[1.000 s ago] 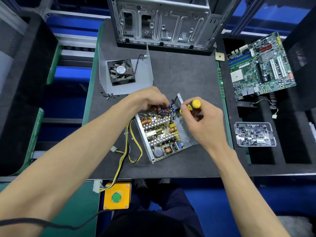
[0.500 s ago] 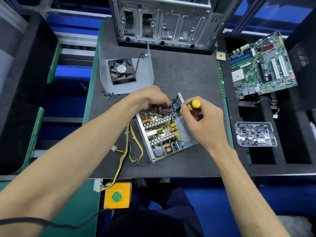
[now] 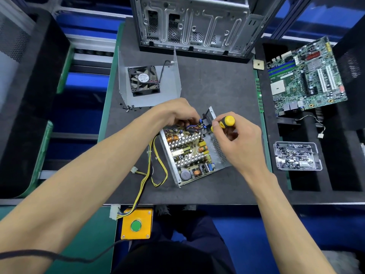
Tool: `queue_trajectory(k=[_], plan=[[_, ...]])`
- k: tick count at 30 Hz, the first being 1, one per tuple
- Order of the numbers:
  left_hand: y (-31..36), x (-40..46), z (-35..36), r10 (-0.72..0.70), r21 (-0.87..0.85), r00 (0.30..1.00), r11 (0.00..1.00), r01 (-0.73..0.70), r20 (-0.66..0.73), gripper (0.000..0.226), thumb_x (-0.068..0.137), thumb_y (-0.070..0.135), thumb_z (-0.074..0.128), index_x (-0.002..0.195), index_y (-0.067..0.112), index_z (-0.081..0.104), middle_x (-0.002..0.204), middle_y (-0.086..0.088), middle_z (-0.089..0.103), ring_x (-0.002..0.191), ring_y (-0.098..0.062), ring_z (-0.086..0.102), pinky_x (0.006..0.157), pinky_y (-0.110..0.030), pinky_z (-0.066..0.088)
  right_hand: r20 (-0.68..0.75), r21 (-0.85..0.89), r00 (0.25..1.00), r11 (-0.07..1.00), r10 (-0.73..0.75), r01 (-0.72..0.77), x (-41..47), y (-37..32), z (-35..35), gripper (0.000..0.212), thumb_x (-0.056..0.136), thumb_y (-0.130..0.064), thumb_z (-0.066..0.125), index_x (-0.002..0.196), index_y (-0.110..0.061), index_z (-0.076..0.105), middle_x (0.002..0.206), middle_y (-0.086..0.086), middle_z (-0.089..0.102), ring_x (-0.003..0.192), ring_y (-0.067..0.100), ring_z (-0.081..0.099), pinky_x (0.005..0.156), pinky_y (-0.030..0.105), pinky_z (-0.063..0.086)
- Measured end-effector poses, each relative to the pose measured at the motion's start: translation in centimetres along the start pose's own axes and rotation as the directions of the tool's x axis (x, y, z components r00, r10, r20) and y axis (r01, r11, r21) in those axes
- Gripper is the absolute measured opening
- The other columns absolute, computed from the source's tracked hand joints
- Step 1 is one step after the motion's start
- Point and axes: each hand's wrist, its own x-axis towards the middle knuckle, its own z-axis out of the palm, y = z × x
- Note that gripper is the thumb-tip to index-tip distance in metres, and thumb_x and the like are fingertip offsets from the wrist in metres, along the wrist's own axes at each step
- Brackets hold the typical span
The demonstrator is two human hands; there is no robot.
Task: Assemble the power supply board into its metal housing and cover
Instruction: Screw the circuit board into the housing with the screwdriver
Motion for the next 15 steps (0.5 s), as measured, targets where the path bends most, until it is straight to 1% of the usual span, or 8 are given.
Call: queue_trajectory(k=[4, 10, 15], plan=[[0.02, -0.1, -0.02, 0.002, 0.006, 1.0, 1.0, -0.002, 0.0, 0.004, 0.082, 0.002, 0.067, 0.086, 0.002, 0.068, 0.075, -0.013, 0.059, 0.055, -0.017, 0.05, 0.052, -0.026, 0.038, -0.002, -0.006, 1.0, 1.0, 0.001, -0.001, -0.02, -0.05, 0.05, 0.015, 0.099, -0.027, 0.062, 0.085, -0.019, 0.064, 0.069, -0.005, 0.057, 0.062, 0.012, 0.053, 0.058, 0.01, 0.037], [0.08, -0.19, 0.0, -0.001, 0.008, 1.0, 1.0, 0.001, 0.0, 0.004, 0.083, 0.002, 0.067, 0.086, 0.003, 0.067, 0.076, -0.013, 0.06, 0.055, -0.016, 0.05, 0.052, -0.026, 0.038, 0.01, -0.006, 1.0, 1.0, 0.005, -0.004, 0.14, -0.22, 0.06, 0.016, 0.098, -0.027, 0.062, 0.084, -0.018, 0.064, 0.068, -0.002, 0.057, 0.062, 0.014, 0.052, 0.057, 0.012, 0.037], [0.12, -0.3, -0.01, -0.001, 0.011, 1.0, 1.0, 0.001, 0.004, 0.005, 0.082, 0.001, 0.068, 0.086, 0.003, 0.066, 0.074, -0.012, 0.059, 0.053, -0.016, 0.049, 0.049, -0.024, 0.037, 0.016, -0.002, 1.0, 1.0, 0.025, -0.025, 0.25, -0.08, 0.24, 0.019, 0.098, -0.029, 0.063, 0.084, -0.016, 0.064, 0.069, 0.001, 0.059, 0.061, 0.019, 0.053, 0.056, 0.028, 0.044]])
